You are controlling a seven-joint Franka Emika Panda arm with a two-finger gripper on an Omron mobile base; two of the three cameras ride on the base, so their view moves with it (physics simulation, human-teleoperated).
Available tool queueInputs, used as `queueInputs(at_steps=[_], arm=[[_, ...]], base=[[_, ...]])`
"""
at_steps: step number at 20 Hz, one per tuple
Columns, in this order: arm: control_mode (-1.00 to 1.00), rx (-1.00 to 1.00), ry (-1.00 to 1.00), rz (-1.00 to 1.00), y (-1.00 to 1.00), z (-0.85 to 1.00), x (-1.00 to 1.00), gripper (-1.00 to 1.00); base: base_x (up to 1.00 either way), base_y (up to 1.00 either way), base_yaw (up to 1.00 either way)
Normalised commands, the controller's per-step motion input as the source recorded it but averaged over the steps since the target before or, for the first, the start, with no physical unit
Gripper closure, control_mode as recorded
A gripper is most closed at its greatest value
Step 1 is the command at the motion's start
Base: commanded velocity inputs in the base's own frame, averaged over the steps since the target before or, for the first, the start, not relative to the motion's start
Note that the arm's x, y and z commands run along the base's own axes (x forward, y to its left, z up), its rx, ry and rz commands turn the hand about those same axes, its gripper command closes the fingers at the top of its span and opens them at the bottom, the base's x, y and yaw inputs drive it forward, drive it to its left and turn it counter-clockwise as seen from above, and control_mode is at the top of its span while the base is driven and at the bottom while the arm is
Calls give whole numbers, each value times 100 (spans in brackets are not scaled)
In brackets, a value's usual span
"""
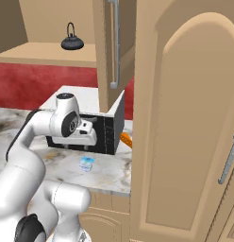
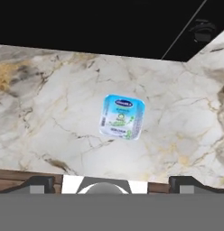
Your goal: Pick the yogurt and yogurt from the counter and place them in the cabinets closest to them.
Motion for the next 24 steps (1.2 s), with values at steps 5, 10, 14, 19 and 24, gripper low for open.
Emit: queueInputs(at_steps=[5, 10, 14, 19, 24], arm=[[-100, 0, -2, 0, -8, -28, 8, -100], [-100, 0, -2, 0, -7, -26, 14, -100], [-100, 0, -2, -2, -2, -26, 20, -100], [-100, 0, -1, -2, 0, -23, 21, -100], [-100, 0, -1, -2, 0, -24, 19, -100]], base=[[0, 0, 0], [0, 0, 0], [0, 0, 0], [0, 0, 0], [0, 0, 0]])
